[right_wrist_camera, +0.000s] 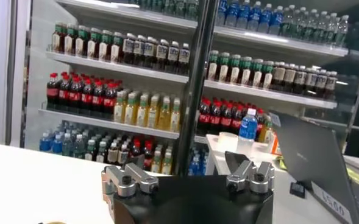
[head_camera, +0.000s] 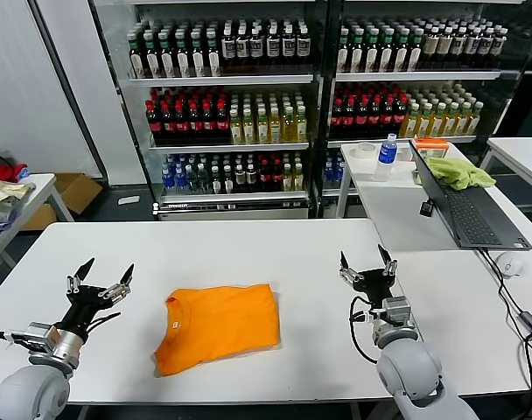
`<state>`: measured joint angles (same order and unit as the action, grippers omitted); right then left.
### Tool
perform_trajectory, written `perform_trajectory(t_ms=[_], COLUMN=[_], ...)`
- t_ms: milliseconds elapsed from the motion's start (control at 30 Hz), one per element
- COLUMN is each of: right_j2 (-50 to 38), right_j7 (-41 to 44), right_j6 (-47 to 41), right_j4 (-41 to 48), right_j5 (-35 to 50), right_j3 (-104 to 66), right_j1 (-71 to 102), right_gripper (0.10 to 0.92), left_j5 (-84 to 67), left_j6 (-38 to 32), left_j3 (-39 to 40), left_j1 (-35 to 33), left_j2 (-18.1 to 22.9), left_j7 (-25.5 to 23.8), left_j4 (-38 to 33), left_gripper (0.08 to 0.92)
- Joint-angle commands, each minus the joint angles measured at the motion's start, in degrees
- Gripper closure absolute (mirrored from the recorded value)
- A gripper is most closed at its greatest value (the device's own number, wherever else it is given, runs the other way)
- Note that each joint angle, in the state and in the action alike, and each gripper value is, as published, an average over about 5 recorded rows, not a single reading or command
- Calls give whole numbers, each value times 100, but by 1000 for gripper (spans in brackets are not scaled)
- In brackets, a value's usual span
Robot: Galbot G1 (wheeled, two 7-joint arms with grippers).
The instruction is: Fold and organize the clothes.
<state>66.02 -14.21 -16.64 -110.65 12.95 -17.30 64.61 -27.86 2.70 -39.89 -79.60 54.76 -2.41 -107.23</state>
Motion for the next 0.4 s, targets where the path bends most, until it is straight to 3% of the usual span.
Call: perform_trajectory(t_ms=[33,400], right_j2=[48,16], right_j7=[63,121], right_j6=[130,160], right_j4=[83,136], right_j5=[-261,-323], right_j3=[-32,-90], right_j1=[-10,100], right_gripper=[203,203], left_j5=[311,254], left_j6=[-179,-162], left_j3=[75,23], left_j1=[65,225], left_j2=[60,8], left_j7=[31,-47], left_j4=[107,353], left_gripper=[177,177])
